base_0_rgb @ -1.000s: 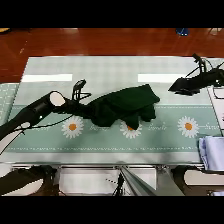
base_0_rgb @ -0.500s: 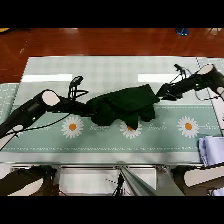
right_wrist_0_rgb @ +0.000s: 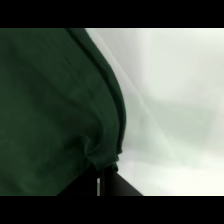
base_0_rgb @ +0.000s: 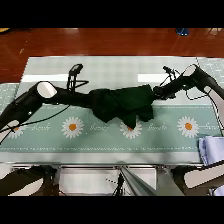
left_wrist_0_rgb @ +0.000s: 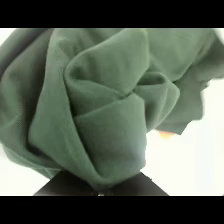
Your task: Fold the shirts.
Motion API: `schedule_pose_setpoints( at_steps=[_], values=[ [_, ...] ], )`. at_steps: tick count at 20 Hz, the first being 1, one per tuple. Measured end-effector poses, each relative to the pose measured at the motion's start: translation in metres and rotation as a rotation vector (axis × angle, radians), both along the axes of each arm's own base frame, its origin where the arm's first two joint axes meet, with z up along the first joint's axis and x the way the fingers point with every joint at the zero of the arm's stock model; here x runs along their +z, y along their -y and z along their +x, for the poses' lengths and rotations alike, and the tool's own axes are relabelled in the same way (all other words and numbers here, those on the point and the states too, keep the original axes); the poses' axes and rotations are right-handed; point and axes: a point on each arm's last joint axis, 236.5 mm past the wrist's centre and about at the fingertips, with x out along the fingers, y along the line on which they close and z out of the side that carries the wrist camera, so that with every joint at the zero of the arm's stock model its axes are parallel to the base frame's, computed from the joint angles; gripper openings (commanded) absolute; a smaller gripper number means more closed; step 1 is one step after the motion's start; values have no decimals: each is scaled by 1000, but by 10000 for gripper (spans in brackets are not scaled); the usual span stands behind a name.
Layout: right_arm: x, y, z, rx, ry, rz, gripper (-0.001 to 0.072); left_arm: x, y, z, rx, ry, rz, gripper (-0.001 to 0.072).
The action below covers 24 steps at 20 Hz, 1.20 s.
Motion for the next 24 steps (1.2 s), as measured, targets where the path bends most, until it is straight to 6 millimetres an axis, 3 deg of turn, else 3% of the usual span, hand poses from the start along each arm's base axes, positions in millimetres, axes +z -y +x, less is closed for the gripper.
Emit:
schedule_pose_setpoints(
  at_steps=[4, 7, 11, 13, 16, 19, 21, 24],
  values=[
    [18, 7, 5, 50, 68, -44, 19, 37, 8, 17, -32, 92, -23, 25],
    [70, 8, 19, 76, 229, -53, 18, 78, 15, 26, -77, 181, -40, 25],
    [178, 15, 34, 65, 546, -94, 18, 152, 13, 29, -144, 346, -20, 25],
    [248, 17, 31, 39, 739, -114, 18, 200, 5, 26, -172, 459, 15, 25],
    [356, 23, 10, -32, 1048, -147, 18, 271, -16, 13, -171, 622, 76, 25],
    [448, 28, -29, -144, 1303, -126, 18, 331, -37, -11, -132, 743, 94, 25],
    [492, 29, -61, -204, 1422, -95, 18, 362, -48, -32, -104, 793, 77, 25],
    [532, 29, -103, -252, 1536, -58, 18, 384, -58, -69, -98, 805, 44, 25]
  ],
)
